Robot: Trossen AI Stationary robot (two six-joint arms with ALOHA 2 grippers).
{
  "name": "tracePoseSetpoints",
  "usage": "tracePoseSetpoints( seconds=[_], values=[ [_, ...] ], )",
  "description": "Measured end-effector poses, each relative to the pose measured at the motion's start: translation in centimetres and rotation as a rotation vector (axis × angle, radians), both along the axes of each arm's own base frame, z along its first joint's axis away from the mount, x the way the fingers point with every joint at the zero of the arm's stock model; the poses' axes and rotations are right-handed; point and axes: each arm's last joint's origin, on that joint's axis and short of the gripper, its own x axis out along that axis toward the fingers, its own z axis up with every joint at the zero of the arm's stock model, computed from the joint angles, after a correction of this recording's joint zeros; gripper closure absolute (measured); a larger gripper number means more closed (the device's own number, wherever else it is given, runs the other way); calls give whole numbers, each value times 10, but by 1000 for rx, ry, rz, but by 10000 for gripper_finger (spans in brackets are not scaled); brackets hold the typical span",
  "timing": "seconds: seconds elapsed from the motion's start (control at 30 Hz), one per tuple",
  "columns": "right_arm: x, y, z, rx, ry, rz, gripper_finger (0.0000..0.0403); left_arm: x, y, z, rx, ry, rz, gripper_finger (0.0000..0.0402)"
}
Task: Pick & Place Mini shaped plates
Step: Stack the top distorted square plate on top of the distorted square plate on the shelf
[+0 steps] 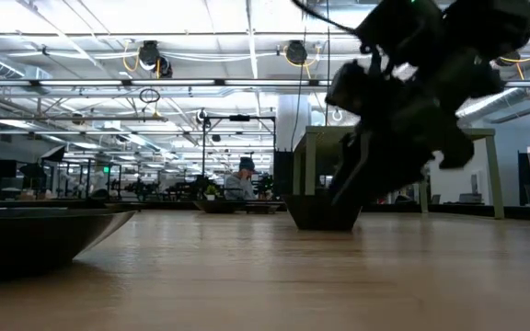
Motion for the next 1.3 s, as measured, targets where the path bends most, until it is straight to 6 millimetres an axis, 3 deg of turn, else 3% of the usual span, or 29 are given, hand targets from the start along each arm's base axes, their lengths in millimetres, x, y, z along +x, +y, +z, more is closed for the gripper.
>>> tracePoseSetpoints(
  seconds=[0.2,0.4,0.5,0.63,0.77,1.0,1.17,1.3],
  values=[
    [5,-1,-19,-45,13,-43,264,0,0,-1,-27,7,3,220],
    [4,-2,-14,-62,5,-62,375,0,-1,-1,-26,11,-2,220],
    [2,-2,-7,-54,-6,-58,394,0,-1,-1,-25,15,-3,220],
    [-4,-3,26,-47,-91,-46,402,0,-1,-1,-25,15,-3,220],
    [-21,-10,74,-61,-205,-78,402,0,-1,-1,-19,8,-4,220],
    [-76,-43,151,-251,-397,-254,403,2,7,3,68,-32,29,220],
    [-123,-84,177,-417,-391,-476,403,4,21,3,122,-30,122,220],
    [-153,-116,182,-444,-317,-601,403,6,35,3,171,-25,186,220]
  ],
)
